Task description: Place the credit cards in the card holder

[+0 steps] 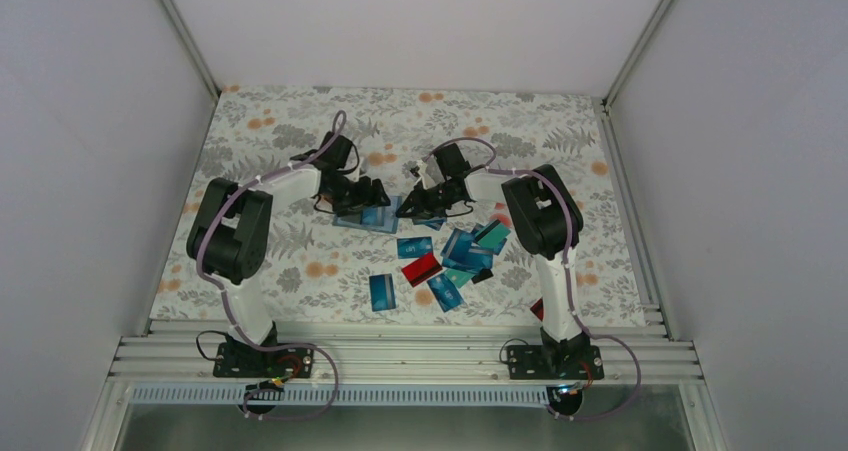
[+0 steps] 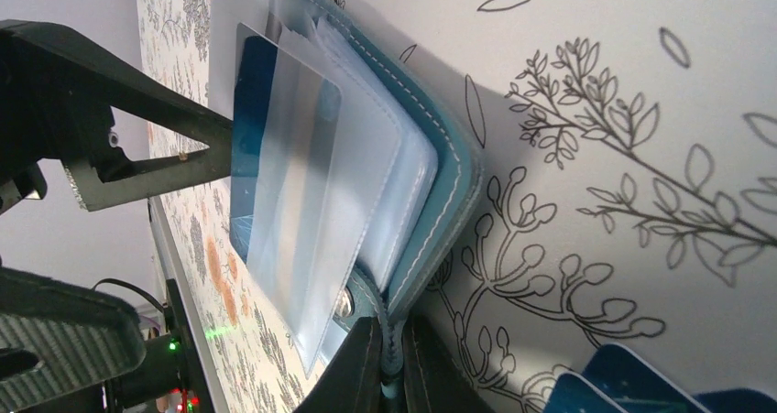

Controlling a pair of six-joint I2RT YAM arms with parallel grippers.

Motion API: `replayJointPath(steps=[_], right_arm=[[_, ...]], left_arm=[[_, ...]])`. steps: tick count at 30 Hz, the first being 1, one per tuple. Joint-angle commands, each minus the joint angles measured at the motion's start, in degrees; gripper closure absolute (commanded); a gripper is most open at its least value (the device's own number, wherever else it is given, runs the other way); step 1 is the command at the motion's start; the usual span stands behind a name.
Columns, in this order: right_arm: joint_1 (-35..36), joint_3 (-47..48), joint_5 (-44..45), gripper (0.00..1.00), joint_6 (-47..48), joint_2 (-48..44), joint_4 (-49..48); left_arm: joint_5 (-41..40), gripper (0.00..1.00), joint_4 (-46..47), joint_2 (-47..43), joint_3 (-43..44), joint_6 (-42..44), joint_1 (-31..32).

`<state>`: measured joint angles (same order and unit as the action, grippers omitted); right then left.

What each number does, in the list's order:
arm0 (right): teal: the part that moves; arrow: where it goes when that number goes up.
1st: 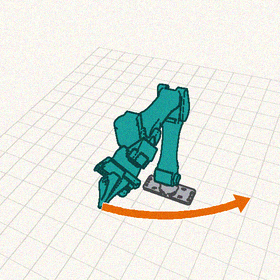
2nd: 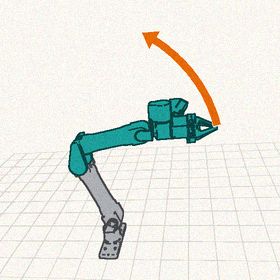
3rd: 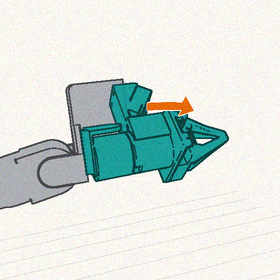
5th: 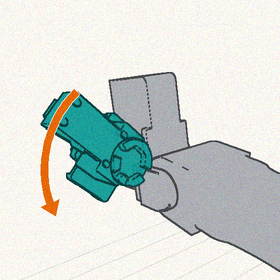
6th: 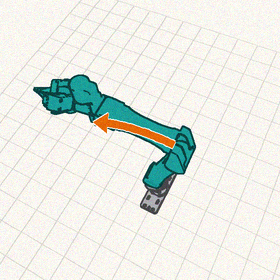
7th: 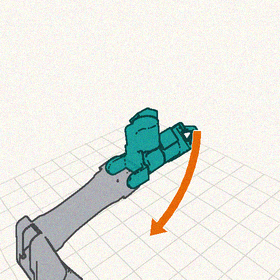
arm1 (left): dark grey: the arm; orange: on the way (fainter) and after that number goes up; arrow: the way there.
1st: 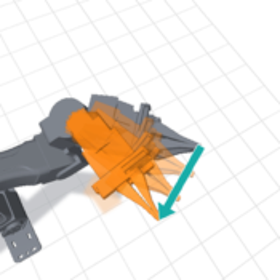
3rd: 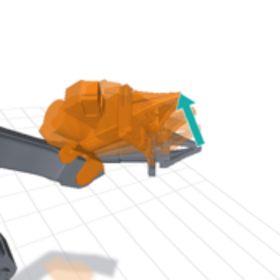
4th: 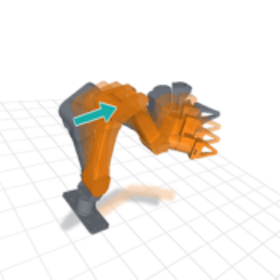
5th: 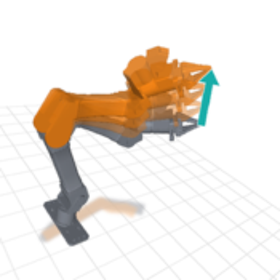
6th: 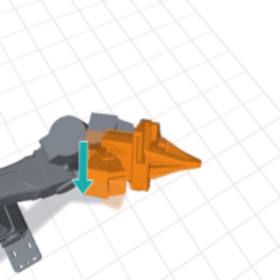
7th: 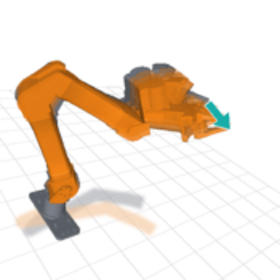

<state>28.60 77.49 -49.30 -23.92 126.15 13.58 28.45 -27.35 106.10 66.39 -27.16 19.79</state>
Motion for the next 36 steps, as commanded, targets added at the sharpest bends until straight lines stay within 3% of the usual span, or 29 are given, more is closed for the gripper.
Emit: replayJointPath(steps=[1,22,28,36], right_arm=[[0.87,-0.82,3.96,0.96,0.66,2.08,1.54],[0.89,0.27,3.34,0.96,0.45,2.57,1.72],[0.92,-0.40,3.59,0.96,0.63,2.29,1.59],[0.85,-1.75,3.51,0.96,0.60,2.32,0.75]], left_arm=[[-3.90,0.18,-3.71,0.31,2.47,2.57,0.74],[-9.48,0.18,-6.91,6.38,9.97,2.77,7.60],[-16.90,0.15,-10.29,3.09,9.62,3.97,8.70],[-28.57,0.03,-12.92,-2.09,9.30,6.88,13.27]])
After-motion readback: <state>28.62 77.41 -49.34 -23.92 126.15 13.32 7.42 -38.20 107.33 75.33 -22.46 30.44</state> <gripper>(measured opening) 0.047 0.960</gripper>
